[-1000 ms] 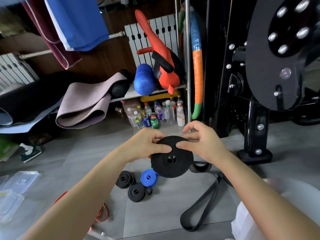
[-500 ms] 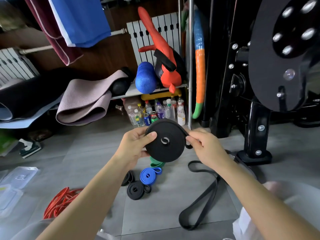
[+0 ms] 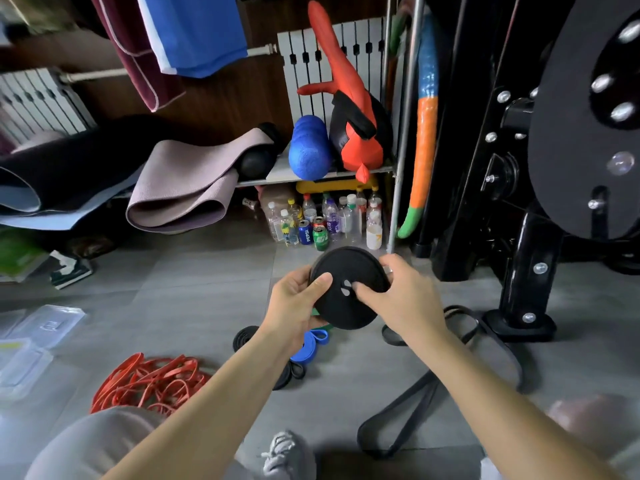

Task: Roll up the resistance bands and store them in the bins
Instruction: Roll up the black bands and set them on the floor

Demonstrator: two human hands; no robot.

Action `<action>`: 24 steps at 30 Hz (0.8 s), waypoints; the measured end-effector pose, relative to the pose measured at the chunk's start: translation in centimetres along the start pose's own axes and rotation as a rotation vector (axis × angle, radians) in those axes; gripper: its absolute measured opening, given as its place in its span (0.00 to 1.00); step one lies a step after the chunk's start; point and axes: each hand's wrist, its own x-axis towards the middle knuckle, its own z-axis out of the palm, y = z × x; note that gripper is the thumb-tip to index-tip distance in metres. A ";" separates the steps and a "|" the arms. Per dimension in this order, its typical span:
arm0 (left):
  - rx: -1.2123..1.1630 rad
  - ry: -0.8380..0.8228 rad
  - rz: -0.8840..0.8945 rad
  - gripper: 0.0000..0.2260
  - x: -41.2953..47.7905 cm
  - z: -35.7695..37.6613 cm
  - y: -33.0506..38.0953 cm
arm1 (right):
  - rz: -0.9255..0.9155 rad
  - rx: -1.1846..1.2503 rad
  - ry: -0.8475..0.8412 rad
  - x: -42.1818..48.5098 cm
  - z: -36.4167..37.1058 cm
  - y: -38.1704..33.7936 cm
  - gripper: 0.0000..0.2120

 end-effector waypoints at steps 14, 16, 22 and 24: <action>0.316 -0.179 -0.480 0.11 16.7 -8.1 -4.8 | 0.129 -0.046 -0.276 11.6 16.9 6.5 0.19; 0.323 -0.145 -0.585 0.15 18.1 -9.7 -9.2 | 0.247 -0.073 -0.368 11.3 20.6 9.6 0.18; 0.201 0.141 -0.741 0.03 18.0 -11.5 -24.5 | 0.371 -0.287 -0.621 7.1 31.1 19.4 0.18; 0.181 0.152 -0.798 0.04 17.8 -11.7 -28.3 | 0.350 -0.383 -0.696 6.0 33.9 21.6 0.19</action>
